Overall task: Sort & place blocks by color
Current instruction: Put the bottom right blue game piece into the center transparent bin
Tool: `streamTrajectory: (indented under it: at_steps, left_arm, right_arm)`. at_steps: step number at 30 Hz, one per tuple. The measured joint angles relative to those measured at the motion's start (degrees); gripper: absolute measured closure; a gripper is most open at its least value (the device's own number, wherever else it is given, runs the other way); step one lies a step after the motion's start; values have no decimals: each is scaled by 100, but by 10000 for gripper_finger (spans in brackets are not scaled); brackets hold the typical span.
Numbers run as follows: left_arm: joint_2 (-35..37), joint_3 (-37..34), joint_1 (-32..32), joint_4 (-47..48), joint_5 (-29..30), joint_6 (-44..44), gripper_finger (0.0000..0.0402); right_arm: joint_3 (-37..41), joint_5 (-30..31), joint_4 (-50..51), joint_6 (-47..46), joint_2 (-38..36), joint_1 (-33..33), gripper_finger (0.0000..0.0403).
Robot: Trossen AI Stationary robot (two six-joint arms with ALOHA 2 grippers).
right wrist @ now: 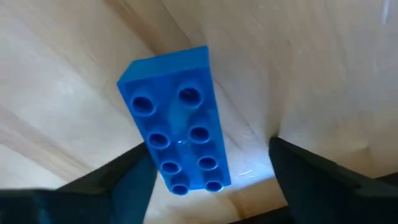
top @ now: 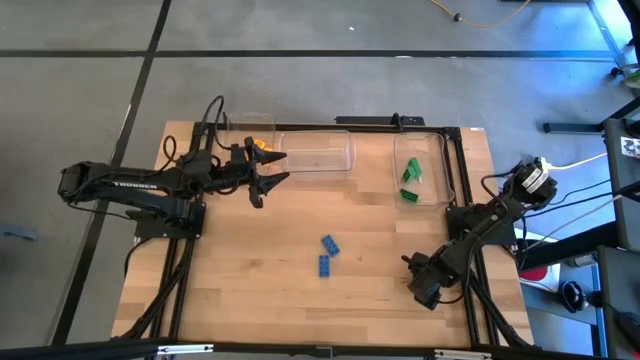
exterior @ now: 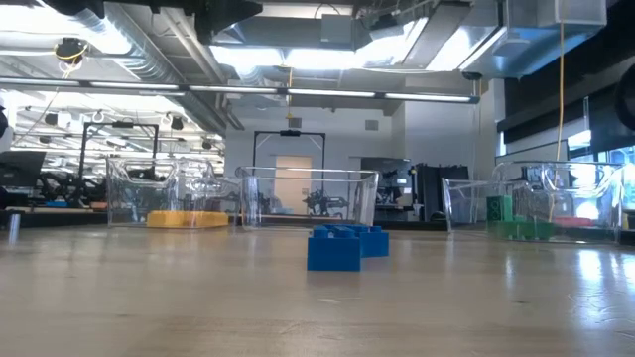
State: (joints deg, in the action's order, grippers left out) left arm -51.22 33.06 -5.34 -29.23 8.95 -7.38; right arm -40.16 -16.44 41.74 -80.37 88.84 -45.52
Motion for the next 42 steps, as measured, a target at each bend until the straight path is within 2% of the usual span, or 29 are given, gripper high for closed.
streamTrajectory:
  at_steps: [4, 9, 14, 18, 22, 24, 28, 33, 37, 42]
  left_arm:
    - [0, 0, 0, 2, 1, -1, 141]
    - [0, 0, 0, 2, 1, 0, 141]
    - [0, 0, 0, 0, -2, -2, 141]
    - [0, 0, 0, -2, -2, -4, 141]
    - [0, 0, 0, -3, -2, -25, 141]
    - [0, 0, 0, -13, -64, -157, 141]
    - [0, 0, 0, -7, -310, -422, 141]
    - [-1, 2, 0, -24, -402, -452, 141]
    - [-2, 2, 0, -53, -405, -452, 141]
    - [0, 2, 0, -90, -413, -452, 141]
  right_arm:
    - [7, -36, 60, 105, 6, -2, 163]
    - [-27, -135, 235, 903, -8, 5, 263]
    - [-184, -41, 647, 2017, -407, 371, 261]
    - [-425, 715, 543, 2941, -881, 1070, 261]
    - [-639, 1536, -489, 4063, -1240, 2017, 261]
    - [-710, 1525, -1388, 4620, -1283, 2520, 261]
    - [-865, 1051, -2897, 5410, -1204, 3454, 261]
    - [-996, 898, -3941, 5671, -1039, 4361, 261]
    - [-1043, 735, -4576, 5643, -913, 4726, 261]
    - [-1045, 734, -5060, 5533, -797, 4780, 261]
